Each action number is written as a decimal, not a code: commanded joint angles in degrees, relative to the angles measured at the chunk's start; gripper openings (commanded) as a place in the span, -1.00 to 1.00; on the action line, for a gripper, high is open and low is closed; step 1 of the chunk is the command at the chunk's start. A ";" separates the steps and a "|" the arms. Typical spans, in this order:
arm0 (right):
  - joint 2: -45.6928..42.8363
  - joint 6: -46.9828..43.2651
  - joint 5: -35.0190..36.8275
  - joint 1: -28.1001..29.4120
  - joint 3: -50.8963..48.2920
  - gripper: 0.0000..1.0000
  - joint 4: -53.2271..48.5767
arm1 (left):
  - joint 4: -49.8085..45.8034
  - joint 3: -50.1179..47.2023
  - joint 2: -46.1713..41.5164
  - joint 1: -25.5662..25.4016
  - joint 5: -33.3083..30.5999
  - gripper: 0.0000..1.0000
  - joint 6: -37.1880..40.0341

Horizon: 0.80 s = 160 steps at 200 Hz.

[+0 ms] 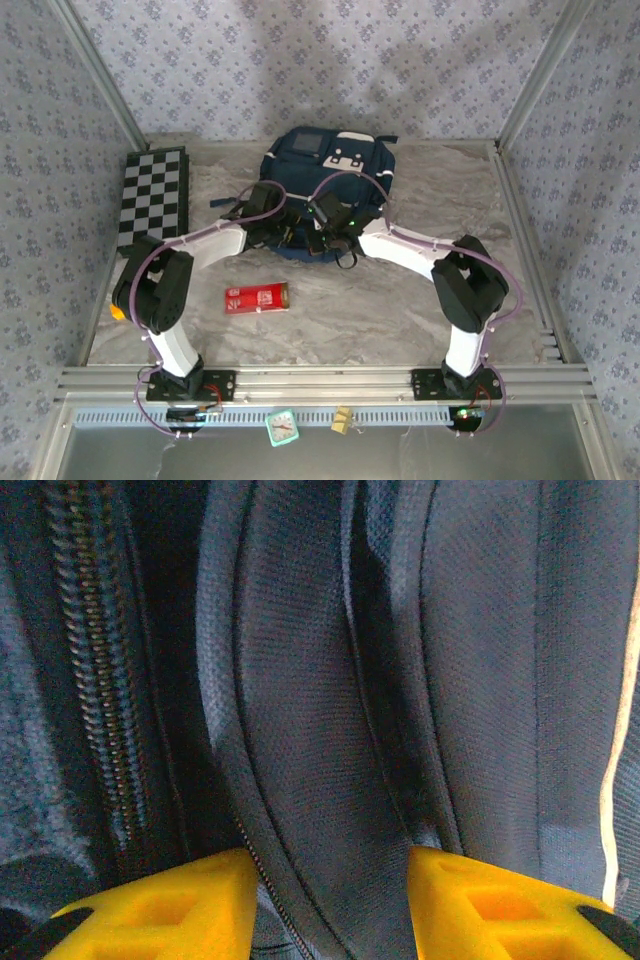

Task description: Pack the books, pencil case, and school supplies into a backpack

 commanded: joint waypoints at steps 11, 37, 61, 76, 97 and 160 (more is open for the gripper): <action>1.57 -0.30 -0.19 -0.10 1.30 -1.00 -0.14 | 0.11 1.66 1.09 -2.62 -3.77 -0.14 -5.23; 1.50 -0.61 0.20 -0.21 1.25 -1.00 -0.02 | -2.01 1.51 1.10 -4.29 -7.28 -0.09 -8.37; 1.77 -0.70 -0.12 -0.21 1.27 -1.00 0.13 | -0.25 1.39 3.31 -4.68 -8.13 -0.08 -12.88; 1.95 -0.70 -0.21 -0.20 1.33 -1.00 0.04 | 0.01 1.51 3.34 -5.48 -11.27 -0.18 -13.69; 1.65 -0.70 0.22 -0.37 1.22 -1.00 -0.25 | -1.45 2.77 2.74 -5.59 -14.64 -0.43 -13.68; -2.69 -7.13 0.61 -1.56 -3.16 -1.00 -2.41 | -0.98 3.58 -0.24 -2.08 -12.32 -1.00 -6.63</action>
